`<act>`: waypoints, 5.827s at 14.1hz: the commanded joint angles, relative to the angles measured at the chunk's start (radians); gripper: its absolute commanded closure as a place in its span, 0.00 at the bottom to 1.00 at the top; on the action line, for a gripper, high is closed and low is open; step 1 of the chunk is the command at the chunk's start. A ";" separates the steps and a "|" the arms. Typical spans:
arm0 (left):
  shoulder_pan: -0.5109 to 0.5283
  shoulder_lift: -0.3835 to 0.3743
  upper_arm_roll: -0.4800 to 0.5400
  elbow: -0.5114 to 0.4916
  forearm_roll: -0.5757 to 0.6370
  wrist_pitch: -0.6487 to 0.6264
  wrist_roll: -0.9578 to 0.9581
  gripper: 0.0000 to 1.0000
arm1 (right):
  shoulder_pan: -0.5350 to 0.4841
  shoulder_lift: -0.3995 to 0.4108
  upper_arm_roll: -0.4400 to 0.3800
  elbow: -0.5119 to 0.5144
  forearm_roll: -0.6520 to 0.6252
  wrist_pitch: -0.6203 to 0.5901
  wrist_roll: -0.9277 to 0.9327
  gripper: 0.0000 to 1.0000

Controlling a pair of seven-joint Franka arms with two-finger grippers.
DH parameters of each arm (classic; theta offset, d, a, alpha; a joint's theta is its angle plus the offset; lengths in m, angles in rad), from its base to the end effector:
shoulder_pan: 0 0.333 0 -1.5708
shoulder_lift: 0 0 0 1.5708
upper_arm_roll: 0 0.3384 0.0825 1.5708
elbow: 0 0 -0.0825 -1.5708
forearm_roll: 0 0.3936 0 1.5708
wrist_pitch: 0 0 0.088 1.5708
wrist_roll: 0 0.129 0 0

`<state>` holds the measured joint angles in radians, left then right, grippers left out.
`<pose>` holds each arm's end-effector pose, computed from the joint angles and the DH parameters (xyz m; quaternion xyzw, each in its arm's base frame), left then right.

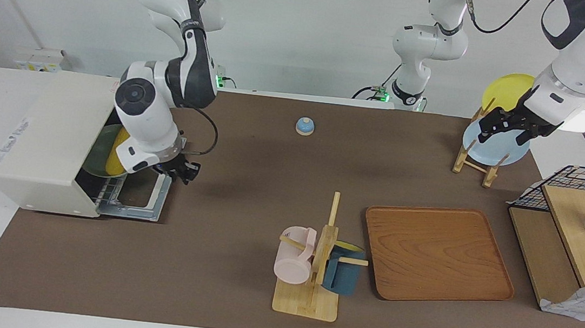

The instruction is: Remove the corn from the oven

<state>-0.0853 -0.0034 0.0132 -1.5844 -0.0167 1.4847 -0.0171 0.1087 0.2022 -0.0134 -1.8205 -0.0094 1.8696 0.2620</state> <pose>0.5494 -0.0419 0.6133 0.9984 -0.0278 -0.0485 0.0062 0.6035 0.0571 0.4094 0.9937 -0.0813 -0.0742 0.0192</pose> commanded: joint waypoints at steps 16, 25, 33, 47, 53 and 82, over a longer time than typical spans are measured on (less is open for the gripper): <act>0.007 -0.021 -0.002 -0.019 -0.009 0.000 -0.006 0.00 | -0.096 -0.078 0.012 -0.221 -0.162 0.083 -0.182 0.98; 0.010 -0.021 -0.002 -0.019 -0.009 0.003 -0.001 0.00 | 0.294 0.268 0.017 0.426 -0.135 -0.330 0.164 1.00; 0.032 -0.021 0.007 -0.019 -0.009 0.003 -0.006 0.00 | 0.577 0.637 0.078 0.845 -0.050 -0.250 0.664 1.00; -0.045 -0.072 -0.021 -0.126 -0.074 0.137 -0.244 0.00 | 0.364 0.297 0.092 0.556 0.003 -0.225 0.484 0.03; -0.350 -0.006 -0.024 -0.276 -0.074 0.427 -0.558 0.01 | 0.125 0.048 0.089 -0.031 -0.003 0.057 0.070 0.90; -0.689 0.425 -0.022 -0.247 0.027 0.786 -0.810 1.00 | -0.033 0.069 0.089 -0.021 -0.340 -0.104 -0.255 1.00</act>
<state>-0.7728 0.4305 -0.0204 -1.8241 -0.0344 2.2826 -0.8364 0.1245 0.2836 0.0847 -1.9075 -0.2993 1.8476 0.1180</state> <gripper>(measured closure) 0.317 0.991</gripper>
